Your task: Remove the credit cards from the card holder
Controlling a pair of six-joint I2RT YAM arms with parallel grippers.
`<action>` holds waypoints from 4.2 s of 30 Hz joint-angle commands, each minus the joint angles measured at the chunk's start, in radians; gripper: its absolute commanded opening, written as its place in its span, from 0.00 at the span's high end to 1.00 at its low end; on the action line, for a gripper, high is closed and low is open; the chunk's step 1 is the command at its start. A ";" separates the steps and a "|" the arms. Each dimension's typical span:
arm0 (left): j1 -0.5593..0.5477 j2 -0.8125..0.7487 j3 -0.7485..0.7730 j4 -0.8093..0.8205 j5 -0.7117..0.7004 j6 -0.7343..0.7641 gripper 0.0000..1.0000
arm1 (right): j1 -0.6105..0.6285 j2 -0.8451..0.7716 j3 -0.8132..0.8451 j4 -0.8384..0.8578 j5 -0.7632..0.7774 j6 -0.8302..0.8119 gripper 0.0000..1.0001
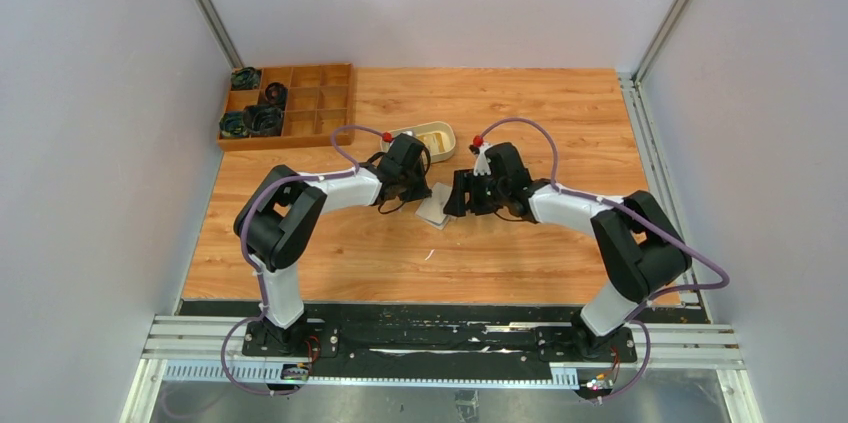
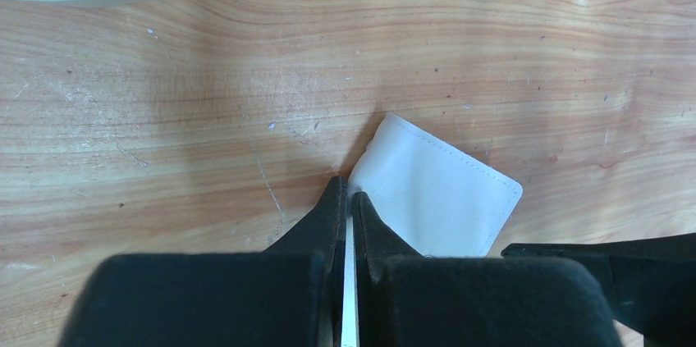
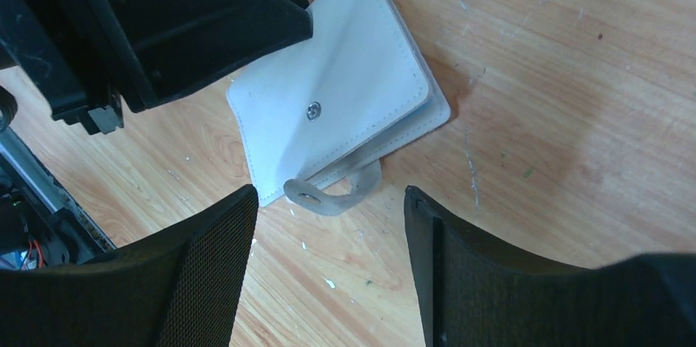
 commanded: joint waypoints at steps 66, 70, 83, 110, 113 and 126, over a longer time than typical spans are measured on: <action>0.082 -0.171 -0.155 0.168 0.344 0.040 0.31 | 0.070 -0.130 0.037 -0.158 0.190 0.026 1.00; 0.090 -0.184 -0.192 0.282 0.440 0.025 0.31 | 0.068 -0.135 0.046 -0.174 0.191 0.019 1.00; 0.135 -0.192 -0.241 0.438 0.580 -0.026 0.28 | 0.061 -0.141 0.063 -0.205 0.163 -0.003 1.00; 0.126 -0.134 -0.214 0.378 0.649 0.091 0.31 | 0.041 -0.161 0.106 -0.237 0.127 0.004 1.00; 0.126 -0.120 -0.217 0.375 0.639 0.088 0.36 | 0.034 -0.164 0.096 -0.236 0.123 0.005 1.00; 0.126 -0.126 -0.210 0.348 0.601 0.086 0.50 | -0.035 -0.198 -0.021 -0.207 0.083 -0.003 1.00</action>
